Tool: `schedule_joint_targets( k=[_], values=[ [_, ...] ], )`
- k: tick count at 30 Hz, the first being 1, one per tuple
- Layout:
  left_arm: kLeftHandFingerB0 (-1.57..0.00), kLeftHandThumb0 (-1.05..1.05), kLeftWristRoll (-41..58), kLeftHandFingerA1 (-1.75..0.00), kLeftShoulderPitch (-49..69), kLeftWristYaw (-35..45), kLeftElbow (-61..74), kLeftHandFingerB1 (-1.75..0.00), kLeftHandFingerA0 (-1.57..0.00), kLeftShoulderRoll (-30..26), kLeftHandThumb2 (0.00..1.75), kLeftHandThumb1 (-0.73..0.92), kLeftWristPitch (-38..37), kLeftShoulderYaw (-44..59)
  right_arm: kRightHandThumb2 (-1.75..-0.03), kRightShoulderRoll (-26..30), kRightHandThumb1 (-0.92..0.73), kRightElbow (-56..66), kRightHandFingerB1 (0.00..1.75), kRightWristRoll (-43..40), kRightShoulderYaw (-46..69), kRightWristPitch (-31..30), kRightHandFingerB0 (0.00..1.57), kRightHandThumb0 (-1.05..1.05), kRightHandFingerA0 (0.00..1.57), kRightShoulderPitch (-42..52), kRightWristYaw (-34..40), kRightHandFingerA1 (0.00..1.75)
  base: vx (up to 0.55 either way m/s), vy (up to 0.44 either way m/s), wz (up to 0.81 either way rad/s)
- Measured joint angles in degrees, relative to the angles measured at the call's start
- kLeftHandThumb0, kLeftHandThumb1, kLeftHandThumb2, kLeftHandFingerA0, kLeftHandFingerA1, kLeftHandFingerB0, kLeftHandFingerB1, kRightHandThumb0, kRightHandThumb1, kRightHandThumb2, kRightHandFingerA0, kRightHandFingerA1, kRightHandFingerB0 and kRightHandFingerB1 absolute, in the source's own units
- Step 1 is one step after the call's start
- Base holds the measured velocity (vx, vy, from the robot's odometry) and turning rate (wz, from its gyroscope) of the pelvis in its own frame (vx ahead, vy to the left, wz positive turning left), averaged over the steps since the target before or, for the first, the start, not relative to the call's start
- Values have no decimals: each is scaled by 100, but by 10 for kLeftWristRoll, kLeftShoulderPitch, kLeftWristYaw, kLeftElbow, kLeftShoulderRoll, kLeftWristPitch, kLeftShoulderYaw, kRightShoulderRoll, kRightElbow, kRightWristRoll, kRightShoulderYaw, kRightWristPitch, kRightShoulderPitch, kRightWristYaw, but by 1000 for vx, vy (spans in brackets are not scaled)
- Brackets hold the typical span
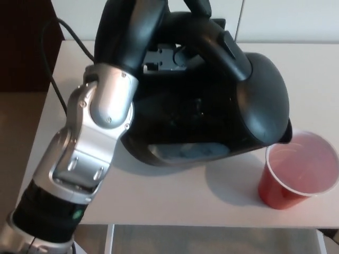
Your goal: The robot walk towards a table in front and uses its left hand to pick up the pot from the base and pour water to the cup on the right hand side
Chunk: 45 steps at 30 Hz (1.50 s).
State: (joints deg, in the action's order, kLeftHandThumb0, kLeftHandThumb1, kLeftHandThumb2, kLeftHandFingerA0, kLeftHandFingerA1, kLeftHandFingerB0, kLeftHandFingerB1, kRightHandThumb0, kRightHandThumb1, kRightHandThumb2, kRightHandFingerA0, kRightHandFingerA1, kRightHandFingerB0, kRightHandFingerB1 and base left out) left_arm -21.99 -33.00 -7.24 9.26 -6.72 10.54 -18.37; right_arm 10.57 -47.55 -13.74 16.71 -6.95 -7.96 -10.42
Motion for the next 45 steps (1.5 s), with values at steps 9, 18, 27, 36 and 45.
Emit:
schedule_joint_targets(
  k=[9, 18, 27, 36, 45],
  values=[
    [-58, -17, -25, -175, 7, -6, 6, -175, -79, 1, 55, 62, -21, 0, -71, 10, -61, -21, 70, 16, -14, 6, 45, -27, 42, 7, 10, 68, 0, 0, 0],
    [-59, -17, -40, -175, 2, -6, 6, -175, -80, 1, 54, 61, -30, 8, -71, 25, -61, -48, 73, 40, -37, 6, 52, -24, 43, 2, 27, 70, 0, 0, 0],
    [-60, -13, -45, -175, -13, -4, -4, -175, -82, -1, 55, 59, -48, 18, -66, 35, -67, -97, 66, 56, -45, 9, 49, -26, 45, -15, 37, 68, 0, 0, 0],
    [-61, -21, -52, -175, -37, -1, -9, -175, -83, -2, 56, 59, -64, 18, -63, 40, -67, -111, 64, 65, -44, 15, 49, -28, 43, -21, 38, 64, 0, 0, 0],
    [-64, -26, -86, -175, -92, 1, -31, -175, -86, -8, 56, 57, -79, -12, -70, 41, -59, -117, 65, 67, -42, 17, 48, -26, 42, -31, 38, 66, 0, 0, 0]
  ],
)
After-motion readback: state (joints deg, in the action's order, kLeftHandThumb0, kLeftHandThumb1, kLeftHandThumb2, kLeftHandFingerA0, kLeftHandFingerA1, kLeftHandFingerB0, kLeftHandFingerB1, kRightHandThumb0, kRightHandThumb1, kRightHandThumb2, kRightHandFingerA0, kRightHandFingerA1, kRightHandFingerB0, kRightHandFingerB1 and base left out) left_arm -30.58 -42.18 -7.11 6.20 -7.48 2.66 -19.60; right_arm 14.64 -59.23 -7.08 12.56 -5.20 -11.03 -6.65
